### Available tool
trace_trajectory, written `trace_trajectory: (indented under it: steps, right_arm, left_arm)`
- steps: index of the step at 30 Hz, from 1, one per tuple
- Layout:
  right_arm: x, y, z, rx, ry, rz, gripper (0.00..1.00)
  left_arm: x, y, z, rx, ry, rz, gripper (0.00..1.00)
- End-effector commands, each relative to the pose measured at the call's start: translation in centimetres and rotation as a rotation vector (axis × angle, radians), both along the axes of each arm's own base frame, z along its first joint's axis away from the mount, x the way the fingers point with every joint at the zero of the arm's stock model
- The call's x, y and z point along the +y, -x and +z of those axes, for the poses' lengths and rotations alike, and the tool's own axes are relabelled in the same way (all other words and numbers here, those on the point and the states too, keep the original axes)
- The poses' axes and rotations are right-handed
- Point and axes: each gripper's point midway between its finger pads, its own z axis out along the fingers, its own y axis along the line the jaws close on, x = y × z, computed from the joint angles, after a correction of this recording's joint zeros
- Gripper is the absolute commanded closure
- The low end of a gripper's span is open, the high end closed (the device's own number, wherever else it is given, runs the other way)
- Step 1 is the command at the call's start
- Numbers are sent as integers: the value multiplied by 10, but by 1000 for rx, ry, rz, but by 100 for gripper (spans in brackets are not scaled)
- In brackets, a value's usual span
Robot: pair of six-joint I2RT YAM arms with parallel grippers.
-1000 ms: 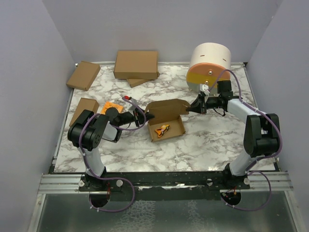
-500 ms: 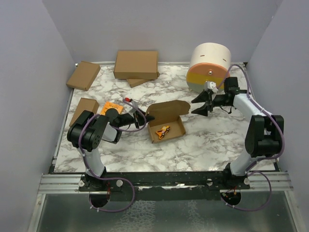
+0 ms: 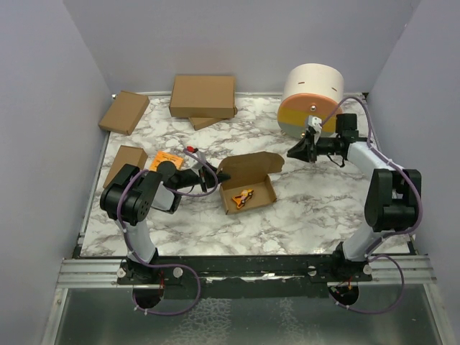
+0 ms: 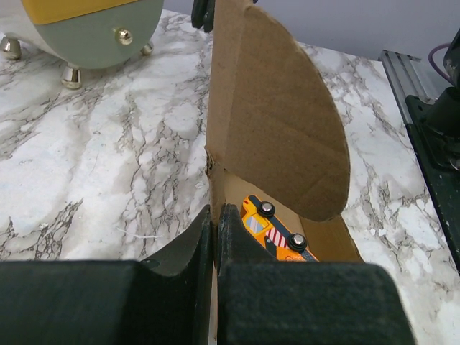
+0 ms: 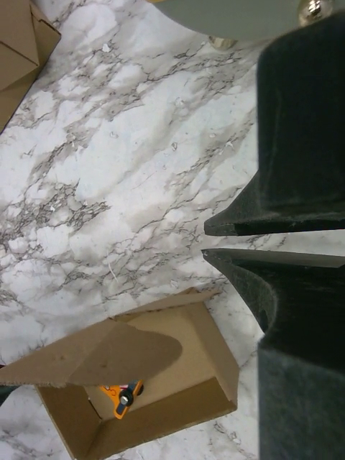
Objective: Fold the paper box
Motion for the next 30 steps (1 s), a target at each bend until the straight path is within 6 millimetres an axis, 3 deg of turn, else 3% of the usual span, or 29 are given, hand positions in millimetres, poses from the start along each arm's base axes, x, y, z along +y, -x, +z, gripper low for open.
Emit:
trace_trajectory:
  steps: [1, 8, 16, 30]
  right_arm:
    - [16, -9, -11, 5, -15, 26, 87]
    - [49, 21, -17, -1, -46, 149, 81]
    - [57, 42, -2, -25, -116, 239, 64]
    - [78, 50, 4, 5, -144, 296, 63]
  left_arm:
    - [-2, 6, 50, -283, 77, -42, 100]
    - [-3, 4, 51, -279, 81, -42, 100]
    - [-3, 3, 51, -275, 81, -38, 100]
    - [-5, 4, 51, -266, 83, -54, 100]
